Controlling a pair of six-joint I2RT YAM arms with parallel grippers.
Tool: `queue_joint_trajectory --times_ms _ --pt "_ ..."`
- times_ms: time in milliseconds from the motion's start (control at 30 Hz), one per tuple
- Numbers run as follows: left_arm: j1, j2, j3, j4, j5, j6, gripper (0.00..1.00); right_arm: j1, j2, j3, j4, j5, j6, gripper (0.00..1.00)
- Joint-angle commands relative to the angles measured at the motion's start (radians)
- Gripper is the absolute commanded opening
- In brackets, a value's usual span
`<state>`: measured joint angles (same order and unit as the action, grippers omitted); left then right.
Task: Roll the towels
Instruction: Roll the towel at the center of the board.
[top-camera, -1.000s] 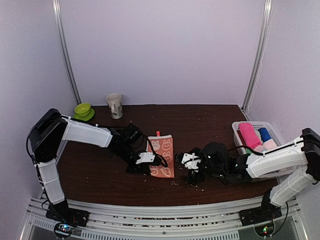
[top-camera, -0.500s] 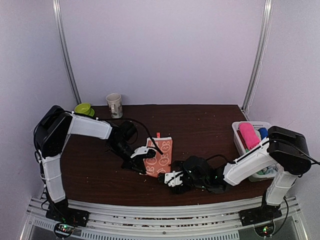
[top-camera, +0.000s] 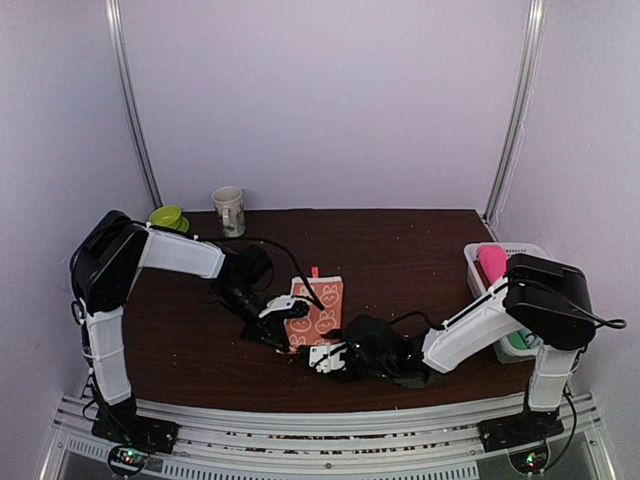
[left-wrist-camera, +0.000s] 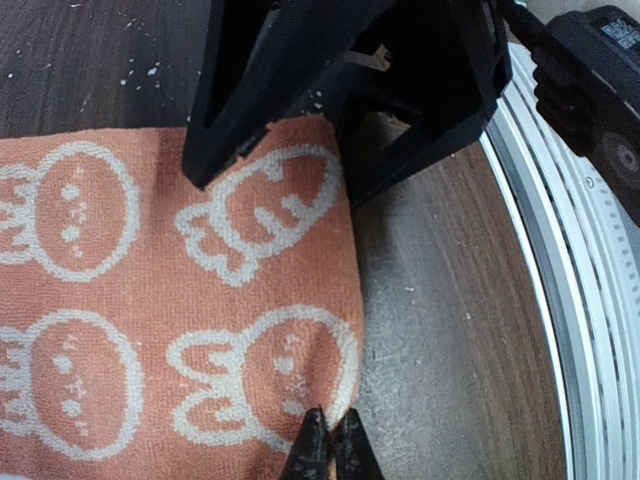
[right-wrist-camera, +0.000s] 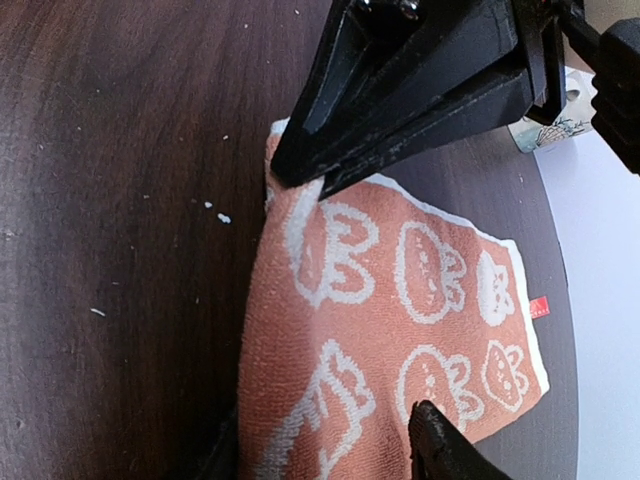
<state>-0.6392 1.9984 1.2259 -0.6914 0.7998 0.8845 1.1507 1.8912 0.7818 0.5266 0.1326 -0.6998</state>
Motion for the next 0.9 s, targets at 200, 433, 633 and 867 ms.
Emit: queue_joint_trajectory --times_ms 200,433,633,867 --pt "0.019 0.001 0.026 -0.051 0.052 0.042 0.00 0.005 0.029 0.015 -0.098 0.019 0.053 0.23" --pt "0.039 -0.034 0.009 -0.050 0.040 0.043 0.19 -0.007 0.022 0.068 -0.187 -0.051 0.161 0.00" --pt "0.070 -0.143 -0.050 0.020 0.017 0.020 0.75 -0.032 -0.005 0.107 -0.292 -0.181 0.283 0.00" --pt "0.072 -0.218 -0.144 0.122 -0.023 -0.010 0.98 -0.112 -0.007 0.168 -0.400 -0.371 0.429 0.00"
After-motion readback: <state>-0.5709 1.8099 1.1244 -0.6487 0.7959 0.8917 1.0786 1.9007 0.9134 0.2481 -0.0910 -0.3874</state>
